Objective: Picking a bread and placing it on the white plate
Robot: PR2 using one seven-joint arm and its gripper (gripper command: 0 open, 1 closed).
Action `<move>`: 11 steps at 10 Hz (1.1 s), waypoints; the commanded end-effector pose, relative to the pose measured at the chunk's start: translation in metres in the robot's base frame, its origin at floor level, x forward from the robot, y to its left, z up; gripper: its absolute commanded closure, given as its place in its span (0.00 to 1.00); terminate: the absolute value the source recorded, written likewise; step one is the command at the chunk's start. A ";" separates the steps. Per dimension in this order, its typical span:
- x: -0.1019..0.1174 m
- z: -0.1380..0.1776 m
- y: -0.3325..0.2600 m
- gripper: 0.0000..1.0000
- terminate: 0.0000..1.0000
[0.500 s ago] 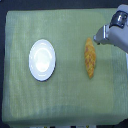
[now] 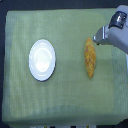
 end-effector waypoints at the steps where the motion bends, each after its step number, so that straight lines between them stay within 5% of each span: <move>1: -0.001 -0.035 0.020 0.00 0.00; 5: 0.004 -0.075 0.053 0.00 0.00; 11: -0.016 -0.124 0.083 0.00 0.00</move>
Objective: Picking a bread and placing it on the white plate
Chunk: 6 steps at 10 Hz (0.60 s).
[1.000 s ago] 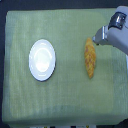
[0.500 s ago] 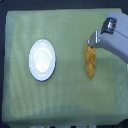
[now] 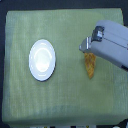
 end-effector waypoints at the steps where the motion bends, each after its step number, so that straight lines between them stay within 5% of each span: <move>1: -0.006 -0.050 0.027 0.00 0.00; 6: 0.016 -0.073 0.001 0.00 0.00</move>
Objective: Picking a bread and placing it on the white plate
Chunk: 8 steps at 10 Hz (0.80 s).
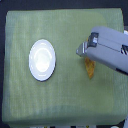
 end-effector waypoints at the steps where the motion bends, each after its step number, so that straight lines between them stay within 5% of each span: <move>1: 0.032 -0.028 -0.017 0.00 0.00; 8: 0.035 -0.043 -0.033 0.00 0.00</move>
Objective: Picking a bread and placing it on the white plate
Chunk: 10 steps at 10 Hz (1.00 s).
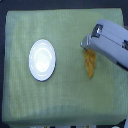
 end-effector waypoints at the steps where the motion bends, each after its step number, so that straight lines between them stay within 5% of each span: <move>1: -0.001 -0.020 -0.003 0.00 0.00; 6: 0.009 -0.016 -0.004 0.00 0.00; 7: 0.010 -0.013 -0.004 1.00 0.00; 10: 0.024 -0.002 -0.012 1.00 0.00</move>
